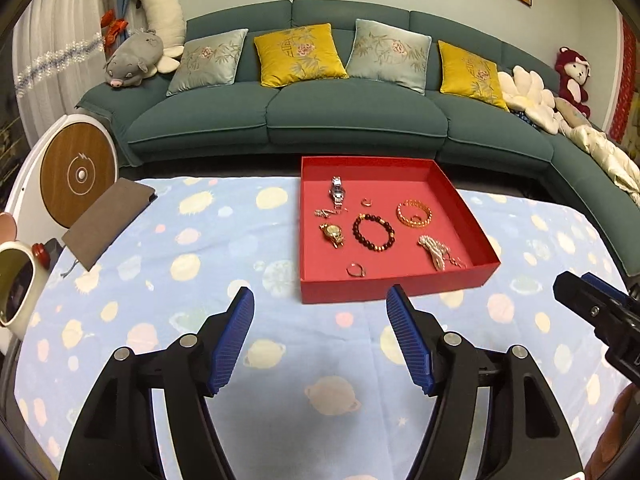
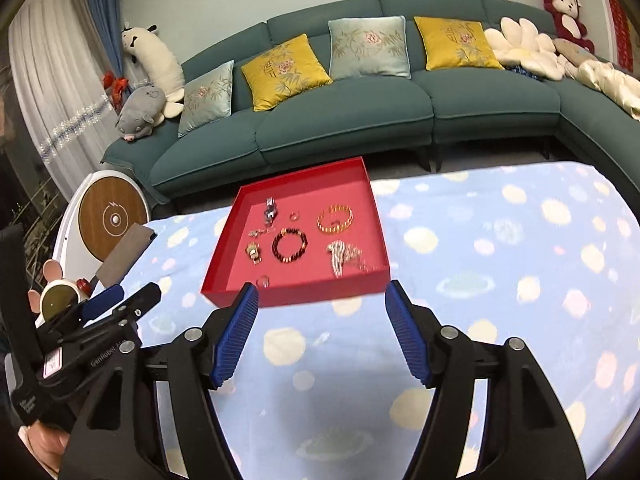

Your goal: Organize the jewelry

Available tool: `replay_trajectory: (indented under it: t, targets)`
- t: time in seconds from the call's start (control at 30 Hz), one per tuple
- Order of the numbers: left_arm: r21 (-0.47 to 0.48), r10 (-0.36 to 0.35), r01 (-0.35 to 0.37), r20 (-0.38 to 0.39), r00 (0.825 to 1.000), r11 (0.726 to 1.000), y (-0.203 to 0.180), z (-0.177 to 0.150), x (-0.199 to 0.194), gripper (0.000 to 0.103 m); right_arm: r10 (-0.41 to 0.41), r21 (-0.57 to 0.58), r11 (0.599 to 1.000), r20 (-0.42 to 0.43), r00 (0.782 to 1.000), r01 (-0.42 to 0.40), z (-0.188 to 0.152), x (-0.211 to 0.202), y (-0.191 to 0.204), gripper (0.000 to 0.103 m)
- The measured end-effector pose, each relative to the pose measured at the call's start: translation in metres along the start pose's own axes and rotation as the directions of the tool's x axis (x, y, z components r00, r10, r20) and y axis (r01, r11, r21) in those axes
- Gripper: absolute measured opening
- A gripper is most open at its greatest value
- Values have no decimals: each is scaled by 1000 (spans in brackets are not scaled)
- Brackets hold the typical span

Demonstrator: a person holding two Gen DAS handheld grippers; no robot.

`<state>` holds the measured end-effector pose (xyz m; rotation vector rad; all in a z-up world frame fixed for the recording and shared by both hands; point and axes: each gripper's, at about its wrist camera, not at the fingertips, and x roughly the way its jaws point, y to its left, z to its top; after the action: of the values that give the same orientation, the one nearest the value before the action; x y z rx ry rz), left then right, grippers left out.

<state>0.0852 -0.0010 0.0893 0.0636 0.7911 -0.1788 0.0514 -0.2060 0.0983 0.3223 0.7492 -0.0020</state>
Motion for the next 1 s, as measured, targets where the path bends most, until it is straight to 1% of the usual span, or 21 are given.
replay_trajectory:
  t: [0.13, 0.17, 0.23, 0.3, 0.37, 0.63, 0.77, 1.0]
  targets:
    - [32, -14, 14, -14, 1000, 999, -9, -12, -2, 68, -55, -54, 997, 9, 998, 55, -19, -2, 10, 69]
    - [44, -8, 9, -12, 1000, 999, -12, -14, -2, 71, -60, -69, 996, 12, 998, 61, -21, -2, 12, 71]
    - [58, 6, -6, -5, 1000, 998, -16, -17, -3, 75, -73, -93, 993, 23, 997, 74, -25, -3, 17, 71]
    - [60, 6, -6, -8, 1000, 998, -17, -19, -2, 75, -71, -105, 992, 25, 997, 74, -28, -3, 19, 76]
    - [56, -3, 4, -19, 1000, 998, -17, -20, -2, 75, -76, -112, 991, 29, 997, 79, -30, -4, 21, 77]
    - [39, -12, 13, -21, 1000, 999, -21, -20, -5, 75, -93, -111, 989, 44, 995, 97, -31, -6, 22, 78]
    - [13, 1, -1, -25, 1000, 1000, -22, -20, -5, 75, -106, -120, 987, 46, 993, 111, -36, -6, 24, 79]
    - [3, 12, -12, -31, 999, 1000, -30, -20, -3, 75, -121, -100, 987, 49, 991, 126, -38, -9, 19, 80]
